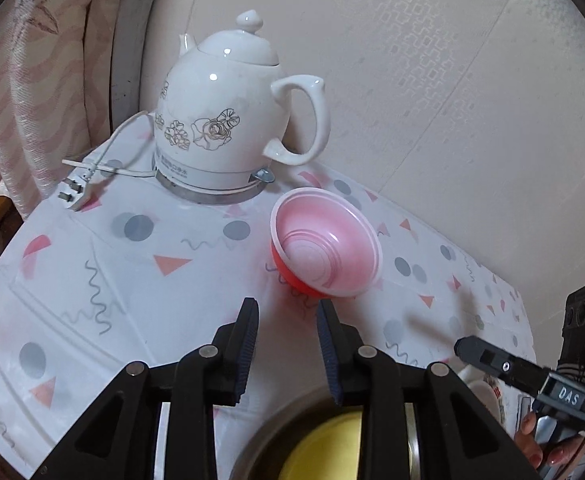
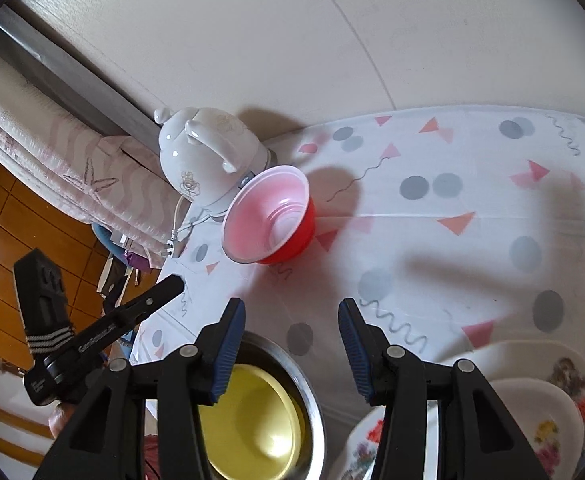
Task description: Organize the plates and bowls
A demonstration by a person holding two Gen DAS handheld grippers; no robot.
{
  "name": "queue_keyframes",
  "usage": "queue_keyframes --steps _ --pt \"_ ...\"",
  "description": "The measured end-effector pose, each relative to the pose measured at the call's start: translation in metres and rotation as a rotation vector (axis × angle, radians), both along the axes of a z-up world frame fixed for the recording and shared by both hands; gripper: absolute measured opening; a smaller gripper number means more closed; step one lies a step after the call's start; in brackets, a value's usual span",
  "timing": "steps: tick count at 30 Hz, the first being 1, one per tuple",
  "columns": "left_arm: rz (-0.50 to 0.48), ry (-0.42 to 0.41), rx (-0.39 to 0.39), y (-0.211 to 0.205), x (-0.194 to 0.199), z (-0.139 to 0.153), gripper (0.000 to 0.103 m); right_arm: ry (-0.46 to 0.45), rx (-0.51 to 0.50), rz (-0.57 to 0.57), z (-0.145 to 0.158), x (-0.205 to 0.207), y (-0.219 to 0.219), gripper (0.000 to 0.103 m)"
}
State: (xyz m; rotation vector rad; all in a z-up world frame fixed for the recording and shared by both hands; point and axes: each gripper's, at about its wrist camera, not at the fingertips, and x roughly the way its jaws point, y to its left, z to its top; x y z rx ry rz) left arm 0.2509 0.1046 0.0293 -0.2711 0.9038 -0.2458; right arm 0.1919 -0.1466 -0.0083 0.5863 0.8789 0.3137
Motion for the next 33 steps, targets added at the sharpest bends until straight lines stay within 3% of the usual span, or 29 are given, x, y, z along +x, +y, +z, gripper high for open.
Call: queue_keyframes --steps 4,14,22,28,33 --pt "-0.004 0.004 -0.005 -0.002 0.012 -0.004 0.030 0.021 0.000 0.000 -0.003 0.009 0.002 0.050" --pt "0.020 -0.100 0.141 -0.012 0.020 0.004 0.030 0.040 -0.001 -0.005 -0.007 0.028 0.004 0.050" --pt "0.027 -0.129 0.191 -0.014 0.026 0.007 0.030 0.056 0.019 -0.016 -0.009 0.050 0.006 0.050" --pt "0.024 -0.127 0.197 -0.013 0.033 0.005 0.030 0.073 0.096 -0.009 -0.017 0.065 0.006 0.050" --pt "0.014 -0.099 0.173 -0.012 0.039 -0.002 0.030 0.066 0.067 -0.035 -0.016 0.072 0.006 0.050"
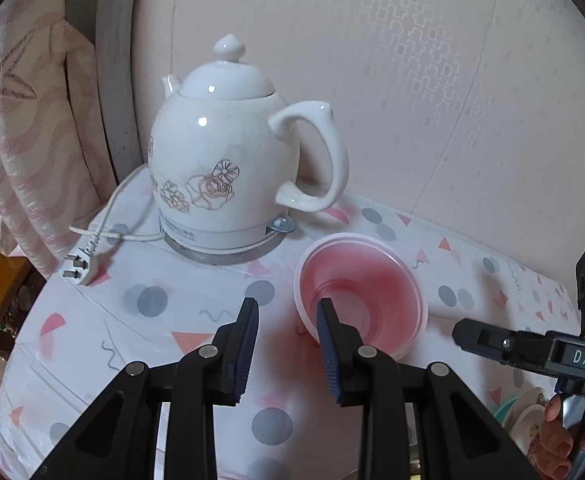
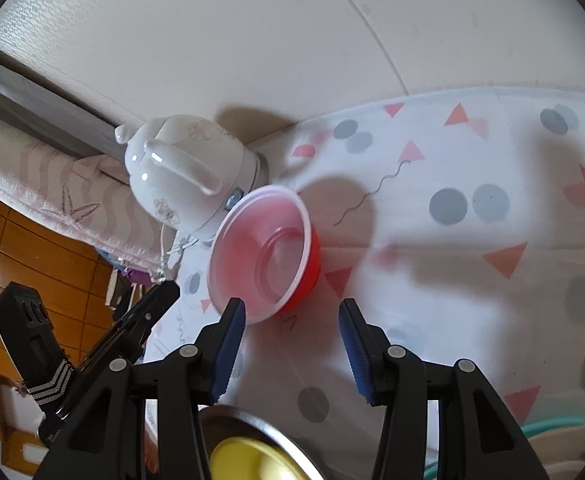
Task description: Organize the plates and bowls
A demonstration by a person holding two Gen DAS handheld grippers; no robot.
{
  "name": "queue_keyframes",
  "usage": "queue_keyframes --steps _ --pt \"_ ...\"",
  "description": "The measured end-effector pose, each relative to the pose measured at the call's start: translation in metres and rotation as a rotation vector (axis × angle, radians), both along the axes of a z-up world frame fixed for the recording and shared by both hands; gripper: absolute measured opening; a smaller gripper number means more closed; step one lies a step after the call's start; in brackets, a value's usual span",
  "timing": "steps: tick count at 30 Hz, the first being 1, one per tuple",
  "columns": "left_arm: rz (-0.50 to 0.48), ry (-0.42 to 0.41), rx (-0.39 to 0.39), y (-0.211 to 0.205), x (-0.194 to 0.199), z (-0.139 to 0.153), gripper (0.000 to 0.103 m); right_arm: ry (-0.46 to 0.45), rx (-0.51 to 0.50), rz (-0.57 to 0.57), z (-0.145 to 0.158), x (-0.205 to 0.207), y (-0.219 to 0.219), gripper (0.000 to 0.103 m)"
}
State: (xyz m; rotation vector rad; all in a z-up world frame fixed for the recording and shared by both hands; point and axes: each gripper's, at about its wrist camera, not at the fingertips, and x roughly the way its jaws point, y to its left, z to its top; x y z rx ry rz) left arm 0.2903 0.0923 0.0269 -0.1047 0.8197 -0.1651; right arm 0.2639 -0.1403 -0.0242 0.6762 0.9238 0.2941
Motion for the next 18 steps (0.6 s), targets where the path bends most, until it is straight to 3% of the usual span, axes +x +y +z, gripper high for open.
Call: queue_keyframes --steps 4,8,18 --pt "0.002 0.017 -0.054 0.005 0.005 -0.004 0.030 -0.032 -0.022 -0.024 0.003 0.003 -0.003 0.050" --pt "-0.020 0.030 -0.095 0.005 0.014 -0.007 0.030 0.000 -0.015 -0.022 -0.002 0.011 -0.004 0.050" --pt "-0.046 0.073 -0.072 -0.003 0.031 -0.019 0.030 0.044 -0.005 0.014 -0.010 0.030 0.007 0.050"
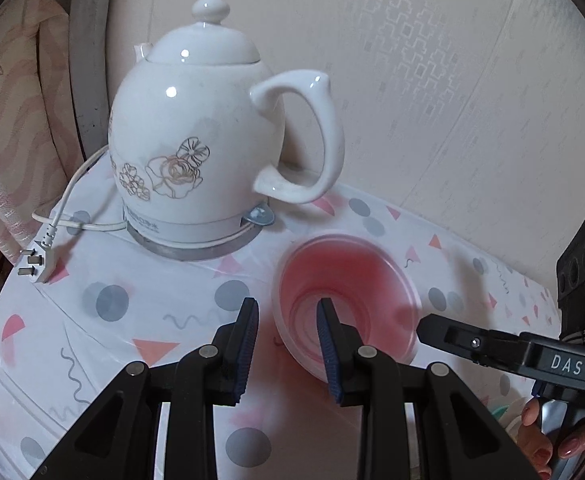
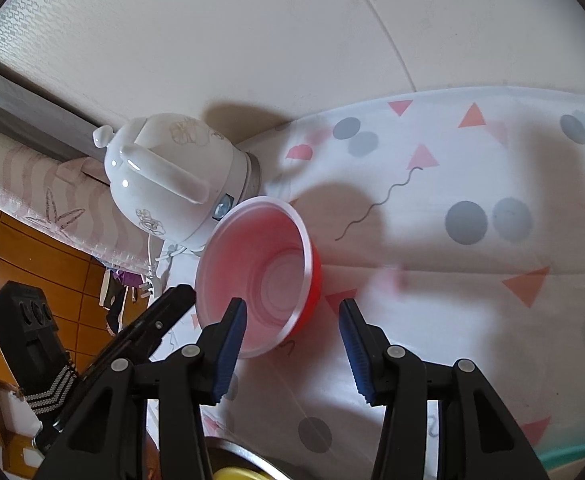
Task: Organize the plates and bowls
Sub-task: 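Close the right gripper on the pink-and-red bowl rim and lift it, then carry the pink-and-red bowl over the yellow bowl in the steel bowl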
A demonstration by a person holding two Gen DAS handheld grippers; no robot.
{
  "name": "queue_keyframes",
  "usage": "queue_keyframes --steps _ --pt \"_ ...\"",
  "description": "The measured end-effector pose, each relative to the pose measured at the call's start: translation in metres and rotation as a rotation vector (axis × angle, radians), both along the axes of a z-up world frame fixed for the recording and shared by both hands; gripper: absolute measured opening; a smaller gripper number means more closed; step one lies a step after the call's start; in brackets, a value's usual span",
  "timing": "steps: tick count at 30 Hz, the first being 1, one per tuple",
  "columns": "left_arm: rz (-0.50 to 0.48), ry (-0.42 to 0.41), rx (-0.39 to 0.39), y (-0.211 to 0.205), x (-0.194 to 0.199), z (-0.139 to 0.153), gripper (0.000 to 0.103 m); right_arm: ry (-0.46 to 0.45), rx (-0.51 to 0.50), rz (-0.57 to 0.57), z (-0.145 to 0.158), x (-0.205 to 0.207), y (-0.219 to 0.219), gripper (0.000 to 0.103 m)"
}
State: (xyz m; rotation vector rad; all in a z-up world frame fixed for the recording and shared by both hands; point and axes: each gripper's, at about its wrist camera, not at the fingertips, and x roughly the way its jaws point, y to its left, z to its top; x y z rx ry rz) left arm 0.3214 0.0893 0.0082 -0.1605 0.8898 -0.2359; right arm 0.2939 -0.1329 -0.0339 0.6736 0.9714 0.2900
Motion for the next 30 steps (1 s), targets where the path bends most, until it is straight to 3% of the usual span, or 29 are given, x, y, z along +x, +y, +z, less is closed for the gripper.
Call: queue_keyframes --steps 6,10,12,17,22,30 --pt "0.002 0.027 0.018 -0.003 0.008 -0.009 0.030 0.015 -0.010 0.017 -0.008 0.007 0.004 0.033" --pt "-0.017 0.060 0.014 -0.009 0.014 -0.019 0.016 0.038 0.005 0.033 -0.015 0.010 0.007 0.025" --pt "-0.030 0.062 0.010 -0.011 0.013 -0.021 0.013 0.050 0.044 0.029 -0.021 0.010 0.003 0.024" --pt "-0.055 0.017 0.035 -0.016 0.002 -0.015 0.010 0.050 0.067 0.034 -0.024 0.004 0.000 0.012" --pt "-0.075 -0.069 0.089 -0.027 -0.021 -0.001 0.010 0.007 0.028 0.032 -0.011 -0.010 0.002 0.011" --pt "-0.093 -0.173 0.079 -0.029 -0.071 0.029 0.010 -0.091 0.006 0.035 0.019 -0.058 -0.002 0.011"
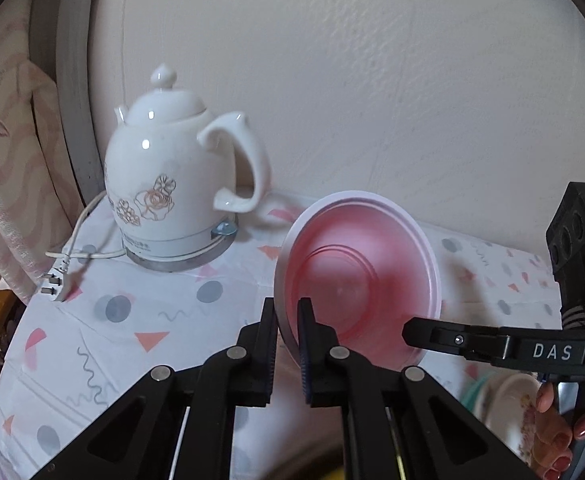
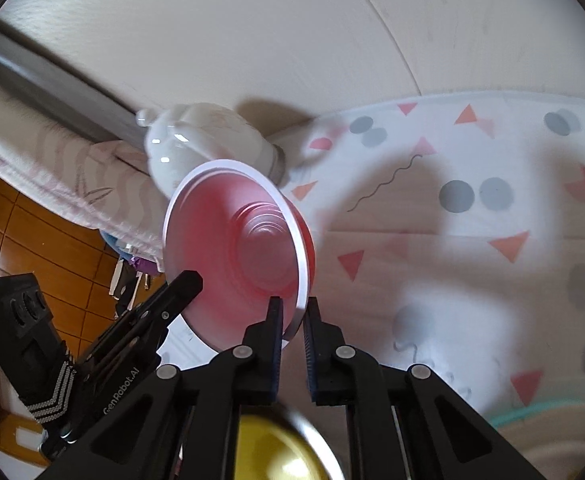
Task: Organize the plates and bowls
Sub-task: 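Carry the pink-and-red bowl over the yellow bowl in the steel bowl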
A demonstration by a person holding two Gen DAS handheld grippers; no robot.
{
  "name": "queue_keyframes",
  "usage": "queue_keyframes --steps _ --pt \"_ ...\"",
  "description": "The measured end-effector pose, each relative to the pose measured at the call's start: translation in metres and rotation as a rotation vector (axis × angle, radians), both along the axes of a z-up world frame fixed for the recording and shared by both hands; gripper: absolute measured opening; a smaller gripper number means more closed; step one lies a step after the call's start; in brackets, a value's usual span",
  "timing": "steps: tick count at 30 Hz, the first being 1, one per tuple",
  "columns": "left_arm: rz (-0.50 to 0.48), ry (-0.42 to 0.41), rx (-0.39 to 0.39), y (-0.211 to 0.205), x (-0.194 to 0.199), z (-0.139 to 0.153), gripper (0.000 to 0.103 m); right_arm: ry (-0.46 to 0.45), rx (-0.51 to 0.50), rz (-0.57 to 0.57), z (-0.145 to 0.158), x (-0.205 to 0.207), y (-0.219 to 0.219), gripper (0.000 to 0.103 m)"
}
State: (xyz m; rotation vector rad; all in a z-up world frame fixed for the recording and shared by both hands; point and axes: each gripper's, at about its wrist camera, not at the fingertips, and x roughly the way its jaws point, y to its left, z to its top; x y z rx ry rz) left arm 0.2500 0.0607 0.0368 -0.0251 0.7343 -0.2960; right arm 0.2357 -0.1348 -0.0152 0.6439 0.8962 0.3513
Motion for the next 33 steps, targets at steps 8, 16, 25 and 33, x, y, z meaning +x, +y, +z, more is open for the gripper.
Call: queue_keyframes --steps 8,16,25,33 --pt "0.019 -0.133 -0.020 -0.001 -0.066 0.019 0.009 -0.117 -0.013 -0.009 0.020 -0.063 0.004 0.011" --pt "0.023 -0.195 -0.069 0.004 -0.128 0.017 0.010 -0.184 0.001 0.001 0.013 -0.117 0.012 0.011" --pt "0.039 -0.132 -0.134 0.016 -0.155 -0.002 0.009 -0.162 -0.006 0.039 -0.005 -0.142 0.022 0.012" --pt "0.063 -0.050 -0.177 0.021 -0.155 -0.023 0.010 -0.136 -0.031 0.057 -0.014 -0.147 0.026 0.014"
